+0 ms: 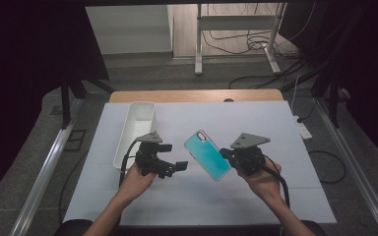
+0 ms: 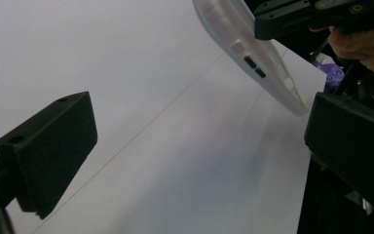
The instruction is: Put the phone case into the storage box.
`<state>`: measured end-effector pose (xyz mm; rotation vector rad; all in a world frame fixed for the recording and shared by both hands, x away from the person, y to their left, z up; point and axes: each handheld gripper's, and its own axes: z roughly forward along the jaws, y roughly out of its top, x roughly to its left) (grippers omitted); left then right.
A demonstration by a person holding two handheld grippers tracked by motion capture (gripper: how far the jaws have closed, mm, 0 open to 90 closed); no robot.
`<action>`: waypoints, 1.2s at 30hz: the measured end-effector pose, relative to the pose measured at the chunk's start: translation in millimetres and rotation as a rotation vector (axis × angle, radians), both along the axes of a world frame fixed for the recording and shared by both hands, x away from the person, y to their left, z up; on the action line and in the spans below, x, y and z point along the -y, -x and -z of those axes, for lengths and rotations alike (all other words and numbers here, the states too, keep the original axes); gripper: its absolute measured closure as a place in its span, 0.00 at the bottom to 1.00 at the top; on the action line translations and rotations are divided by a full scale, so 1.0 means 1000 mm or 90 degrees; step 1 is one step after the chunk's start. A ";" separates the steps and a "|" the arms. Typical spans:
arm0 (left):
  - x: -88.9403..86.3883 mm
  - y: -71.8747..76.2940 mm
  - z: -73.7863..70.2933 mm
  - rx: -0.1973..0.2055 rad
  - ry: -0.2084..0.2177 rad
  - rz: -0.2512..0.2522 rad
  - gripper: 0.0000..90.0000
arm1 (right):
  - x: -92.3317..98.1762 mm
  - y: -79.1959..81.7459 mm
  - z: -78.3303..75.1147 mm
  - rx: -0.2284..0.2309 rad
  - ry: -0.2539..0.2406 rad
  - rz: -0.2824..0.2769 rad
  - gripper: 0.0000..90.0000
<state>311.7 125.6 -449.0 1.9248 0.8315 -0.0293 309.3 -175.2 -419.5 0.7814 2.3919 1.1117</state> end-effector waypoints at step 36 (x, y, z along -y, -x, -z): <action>0.004 -0.007 -0.002 -0.071 0.026 0.008 0.13 | -0.030 0.022 0.006 0.006 0.019 -0.067 0.98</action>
